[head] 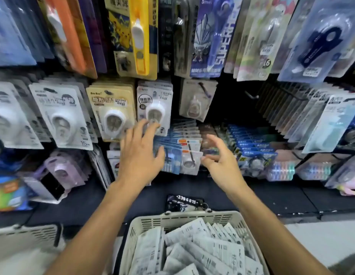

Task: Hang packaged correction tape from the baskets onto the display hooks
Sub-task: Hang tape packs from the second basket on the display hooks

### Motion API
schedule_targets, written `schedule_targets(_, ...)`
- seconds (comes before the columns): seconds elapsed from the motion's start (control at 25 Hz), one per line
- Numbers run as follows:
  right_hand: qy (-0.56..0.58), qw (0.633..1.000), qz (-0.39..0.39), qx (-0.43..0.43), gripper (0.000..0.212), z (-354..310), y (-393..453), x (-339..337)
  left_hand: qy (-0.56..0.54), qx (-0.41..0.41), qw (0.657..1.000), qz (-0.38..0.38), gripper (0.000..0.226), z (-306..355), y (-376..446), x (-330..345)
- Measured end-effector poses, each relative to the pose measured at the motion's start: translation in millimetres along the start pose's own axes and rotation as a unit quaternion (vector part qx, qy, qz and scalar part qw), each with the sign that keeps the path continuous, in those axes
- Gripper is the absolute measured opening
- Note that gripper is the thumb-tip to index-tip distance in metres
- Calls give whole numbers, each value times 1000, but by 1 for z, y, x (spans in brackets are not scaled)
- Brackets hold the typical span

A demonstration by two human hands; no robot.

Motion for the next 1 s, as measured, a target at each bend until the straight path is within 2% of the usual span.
schedule_targets(0.08,-123,988,-98,-2,44,48,-36,21,7,1,993,-121,53,-5,-13,20)
schedule_targets(0.12,-215,958,-187,0,47,79,-59,36,15,10,980,-200,52,-6,-22,35)
schedule_targets(0.2,-408,826,-388,-2,67,141,-106,63,57,46,930,-360,52,-5,-51,67)
schedule_targets(0.24,-453,769,-451,-7,78,162,-125,69,82,69,893,-437,51,-5,-69,82)
schedule_targets(0.28,-452,746,-489,9,84,175,-138,73,101,85,853,-506,51,-7,-86,96)
schedule_targets(0.36,-388,769,-501,85,76,188,-147,75,130,80,778,-610,53,-16,-114,115)
schedule_targets(0.4,-344,789,-495,119,65,189,-149,76,142,71,756,-635,53,-22,-122,121)
schedule_targets(0.44,-314,803,-485,145,53,190,-150,77,151,67,751,-640,51,-26,-127,125)
schedule_targets(0.52,-293,818,-464,174,36,196,-150,80,147,57,765,-624,46,-31,-130,132)
schedule_targets(0.6,-284,832,-446,168,45,199,-149,86,135,45,774,-616,43,-36,-131,135)
schedule_targets(0.68,-250,850,-421,194,44,207,-149,88,140,43,770,-621,43,-39,-133,137)
schedule_targets(0.76,-223,841,-417,263,48,216,-151,81,143,40,763,-629,44,-40,-135,136)
schedule_targets(0.8,-225,830,-419,292,56,220,-153,77,142,39,762,-630,43,-40,-136,136)
schedule_targets(0.88,-222,823,-418,315,64,225,-158,72,140,45,764,-628,43,-39,-136,136)
schedule_targets(1.0,-214,838,-415,282,39,220,-161,78,139,46,767,-625,45,-36,-134,134)
Point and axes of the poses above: each hand's wrist, its own y-axis towards the middle knuckle, its own x-axis out of the palm, z = x × y, the point moved 4 cm from there along y, towards the middle knuckle, and after that the axes turned 1 degree about x, right-handed, at the moved point
